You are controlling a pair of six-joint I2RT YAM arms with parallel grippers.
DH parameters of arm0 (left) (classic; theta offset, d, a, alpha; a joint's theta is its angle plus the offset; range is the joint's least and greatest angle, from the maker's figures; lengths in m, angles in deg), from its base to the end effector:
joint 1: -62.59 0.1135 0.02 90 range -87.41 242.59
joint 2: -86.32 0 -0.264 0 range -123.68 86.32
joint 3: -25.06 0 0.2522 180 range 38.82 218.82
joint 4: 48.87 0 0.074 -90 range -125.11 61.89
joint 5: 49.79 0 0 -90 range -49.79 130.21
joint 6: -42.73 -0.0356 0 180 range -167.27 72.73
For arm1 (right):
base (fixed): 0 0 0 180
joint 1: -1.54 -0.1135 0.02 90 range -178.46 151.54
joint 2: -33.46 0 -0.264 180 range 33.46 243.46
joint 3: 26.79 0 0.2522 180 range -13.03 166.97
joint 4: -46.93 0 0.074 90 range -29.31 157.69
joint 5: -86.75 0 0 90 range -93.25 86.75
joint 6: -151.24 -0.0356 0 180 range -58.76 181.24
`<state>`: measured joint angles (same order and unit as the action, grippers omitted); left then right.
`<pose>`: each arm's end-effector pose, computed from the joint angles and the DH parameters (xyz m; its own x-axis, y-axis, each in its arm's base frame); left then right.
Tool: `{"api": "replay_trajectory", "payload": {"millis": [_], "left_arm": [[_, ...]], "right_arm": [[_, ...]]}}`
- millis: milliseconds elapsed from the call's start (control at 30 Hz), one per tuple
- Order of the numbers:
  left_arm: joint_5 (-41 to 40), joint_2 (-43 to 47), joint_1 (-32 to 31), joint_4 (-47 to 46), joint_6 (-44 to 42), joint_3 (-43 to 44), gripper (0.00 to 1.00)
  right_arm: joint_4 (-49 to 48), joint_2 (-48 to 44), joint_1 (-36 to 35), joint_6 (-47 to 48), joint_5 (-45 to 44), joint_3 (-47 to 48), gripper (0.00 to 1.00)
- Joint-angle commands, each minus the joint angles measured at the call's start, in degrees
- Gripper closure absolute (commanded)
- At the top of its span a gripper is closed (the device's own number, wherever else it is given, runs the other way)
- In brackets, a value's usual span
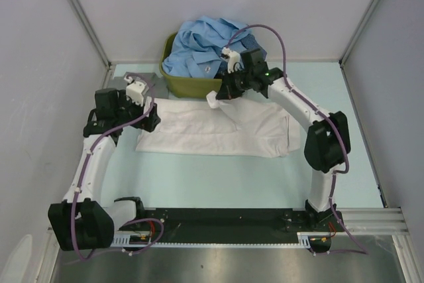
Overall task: Fold and stack the long sleeve shirts
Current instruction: Fold the shirt
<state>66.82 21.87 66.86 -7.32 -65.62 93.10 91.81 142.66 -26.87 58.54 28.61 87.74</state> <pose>0.2418 0.0021 0.3024 -0.4923 0.2455 -0.8351 0.4642 0.8856 -0.0133 0.3766 0.2251 0.3199 -0.5953 -0.2765 -0.7544 -0.7349 0.5671 0.3721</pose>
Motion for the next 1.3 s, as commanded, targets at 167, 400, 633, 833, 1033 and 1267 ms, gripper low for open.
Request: {"api": "replay_trajectory", "payload": {"millis": [167,400,633,833,1033,1267], "left_arm": [[-6.57,5.73,3.28,1.12,1.91,-3.57,0.01],[-8.24,9.07,4.08,2.18,1.12,-6.29,0.00],[-10.70,10.48,4.78,2.62,0.16,-7.61,0.01],[-14.58,7.85,8.37,3.06,3.93,-6.38,0.01],[-10.97,6.88,11.19,2.89,3.85,-6.64,0.01],[-10.70,6.96,12.25,3.06,2.35,-7.52,0.01]], "right_arm": [[-23.55,5.57,-10.44,-22.26,-9.60,-2.07,1.00],[-28.82,9.00,-14.40,-28.67,-16.38,-2.34,1.00],[-30.23,14.10,-17.03,-32.89,-20.86,0.73,1.00],[-30.59,17.88,-18.62,-36.06,-24.47,4.86,1.00],[-33.22,18.23,-19.76,-36.50,-25.26,7.33,1.00],[-32.70,18.14,-19.59,-39.13,-24.21,8.83,1.00]]}}
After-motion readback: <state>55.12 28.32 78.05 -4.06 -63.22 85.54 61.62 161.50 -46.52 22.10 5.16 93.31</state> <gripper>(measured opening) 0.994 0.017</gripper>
